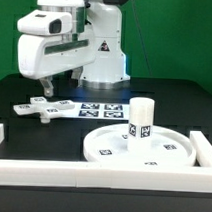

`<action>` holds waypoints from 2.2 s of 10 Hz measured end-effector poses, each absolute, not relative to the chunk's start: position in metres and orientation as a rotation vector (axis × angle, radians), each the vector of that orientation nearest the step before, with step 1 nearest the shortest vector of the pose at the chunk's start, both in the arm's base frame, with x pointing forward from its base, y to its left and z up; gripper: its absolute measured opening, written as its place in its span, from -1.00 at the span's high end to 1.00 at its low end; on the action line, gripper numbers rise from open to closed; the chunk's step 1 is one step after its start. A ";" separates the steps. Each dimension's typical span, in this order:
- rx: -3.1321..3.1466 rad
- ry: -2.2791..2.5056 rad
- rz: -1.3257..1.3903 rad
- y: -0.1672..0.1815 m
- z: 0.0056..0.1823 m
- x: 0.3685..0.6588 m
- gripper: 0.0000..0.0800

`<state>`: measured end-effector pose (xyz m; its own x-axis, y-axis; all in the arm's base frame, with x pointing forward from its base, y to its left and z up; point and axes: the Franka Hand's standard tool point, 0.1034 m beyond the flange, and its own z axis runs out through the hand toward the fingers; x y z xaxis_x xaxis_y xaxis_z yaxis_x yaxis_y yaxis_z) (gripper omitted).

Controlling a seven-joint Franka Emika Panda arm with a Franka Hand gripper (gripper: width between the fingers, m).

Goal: Assemble round table

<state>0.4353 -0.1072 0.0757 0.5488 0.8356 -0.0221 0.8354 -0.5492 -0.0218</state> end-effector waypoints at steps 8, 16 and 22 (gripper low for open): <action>-2.508 -1.872 0.046 -0.131 0.072 0.421 -0.62; -2.449 -1.936 0.056 -0.148 0.062 0.403 -0.62; -2.438 -1.928 0.073 -0.147 0.053 0.399 -0.62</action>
Offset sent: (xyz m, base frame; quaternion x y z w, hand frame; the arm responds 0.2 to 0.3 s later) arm -0.0001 -0.0111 0.0025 0.0148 0.0277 -0.2579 0.9657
